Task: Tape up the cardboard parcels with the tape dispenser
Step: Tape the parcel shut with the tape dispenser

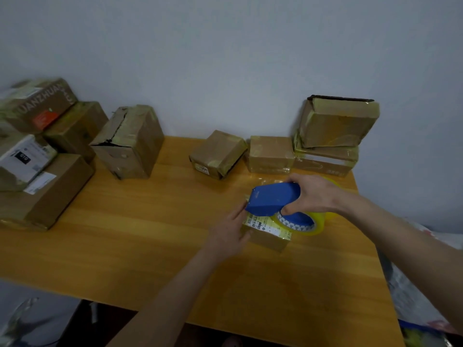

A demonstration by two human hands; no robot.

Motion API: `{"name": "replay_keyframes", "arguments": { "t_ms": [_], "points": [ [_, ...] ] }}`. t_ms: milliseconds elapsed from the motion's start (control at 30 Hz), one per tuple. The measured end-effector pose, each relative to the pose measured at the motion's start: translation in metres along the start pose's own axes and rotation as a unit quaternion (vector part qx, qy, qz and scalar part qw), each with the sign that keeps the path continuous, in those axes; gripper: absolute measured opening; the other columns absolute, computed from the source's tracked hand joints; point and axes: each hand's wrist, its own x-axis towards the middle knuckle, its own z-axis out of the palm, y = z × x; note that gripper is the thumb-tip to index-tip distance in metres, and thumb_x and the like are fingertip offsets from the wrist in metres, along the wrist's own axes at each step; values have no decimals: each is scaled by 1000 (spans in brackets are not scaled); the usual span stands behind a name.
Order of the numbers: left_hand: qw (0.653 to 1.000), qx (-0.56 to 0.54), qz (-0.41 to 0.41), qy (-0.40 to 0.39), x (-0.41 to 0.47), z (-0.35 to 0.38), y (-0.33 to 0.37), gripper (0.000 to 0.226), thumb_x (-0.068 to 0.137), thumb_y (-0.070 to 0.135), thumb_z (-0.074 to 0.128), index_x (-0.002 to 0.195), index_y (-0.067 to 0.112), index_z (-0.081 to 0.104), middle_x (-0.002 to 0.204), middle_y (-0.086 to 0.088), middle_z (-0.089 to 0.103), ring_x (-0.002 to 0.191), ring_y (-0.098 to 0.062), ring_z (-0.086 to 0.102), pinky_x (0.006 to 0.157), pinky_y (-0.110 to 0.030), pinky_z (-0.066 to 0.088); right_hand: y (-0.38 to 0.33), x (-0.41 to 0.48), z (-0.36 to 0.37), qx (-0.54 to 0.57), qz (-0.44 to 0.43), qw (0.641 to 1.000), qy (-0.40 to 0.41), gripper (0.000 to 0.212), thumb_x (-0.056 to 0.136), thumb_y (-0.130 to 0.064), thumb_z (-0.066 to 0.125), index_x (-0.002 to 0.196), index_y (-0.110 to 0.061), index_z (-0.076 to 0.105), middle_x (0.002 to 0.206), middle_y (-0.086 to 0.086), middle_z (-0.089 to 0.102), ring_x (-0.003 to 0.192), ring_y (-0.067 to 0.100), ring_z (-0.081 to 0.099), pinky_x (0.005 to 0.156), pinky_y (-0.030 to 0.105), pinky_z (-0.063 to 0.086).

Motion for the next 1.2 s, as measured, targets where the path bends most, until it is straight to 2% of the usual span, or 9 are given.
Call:
{"name": "replay_keyframes", "arguments": {
  "t_ms": [167,333,500,633,700,833,1000,1100,1200],
  "points": [
    [990,141,-3,-2,7,4,-4,59,99,37,43,151,28,17,158,6,16,143,-21,21,109,-38,34,1,-6,-1,-13,-12,1000,15,62,67,-56,74,118,-32,50,102,-8,61,88,14,59,75,34,55],
    [985,169,-12,8,8,6,-3,57,99,33,45,149,27,19,156,7,21,142,-19,23,111,-37,32,6,-14,-5,16,-18,1000,5,62,68,-52,74,123,-36,50,103,-9,60,93,16,59,82,42,55],
    [982,191,-6,11,5,10,-4,63,98,27,49,150,27,14,158,8,15,142,-19,24,110,-37,34,16,-22,-4,30,-16,999,-2,62,69,-45,77,124,-37,49,105,-9,59,96,17,58,84,40,53],
    [980,197,-4,12,5,10,-3,70,94,23,55,150,27,14,157,7,19,139,-20,29,105,-34,37,46,-39,-10,65,8,998,-7,56,68,-31,80,116,-38,51,106,-8,60,91,8,58,74,26,49],
    [980,200,-1,14,5,11,-2,70,94,21,55,150,26,15,156,6,20,137,-20,29,104,-33,38,64,-48,-9,87,32,995,-22,60,69,-26,80,121,-35,50,109,-6,58,95,14,60,81,33,52],
    [982,188,-10,4,8,10,3,65,96,34,49,150,32,10,154,1,20,136,-21,26,108,-36,32,76,-52,18,54,67,993,-75,77,72,-26,77,138,-33,38,112,-5,56,99,20,58,88,38,52],
    [980,200,8,-13,18,3,25,73,90,48,55,150,35,15,147,-11,23,134,-26,24,111,-38,25,82,-48,25,33,74,995,-50,82,69,-31,75,141,-34,35,103,-10,56,90,14,58,77,32,52],
    [969,239,45,-30,16,-1,21,75,93,48,50,151,19,13,157,-4,10,146,-22,6,117,-36,13,74,-42,30,44,39,998,-38,72,68,-29,75,131,-36,42,93,-19,53,79,1,54,60,21,43],
    [960,262,71,-70,13,4,20,75,99,47,34,149,16,-12,160,-2,-12,145,-16,-16,116,-33,-8,63,-37,37,48,16,998,-47,72,69,-36,79,130,-35,42,101,-15,55,91,9,57,70,28,49]
  ]
}}
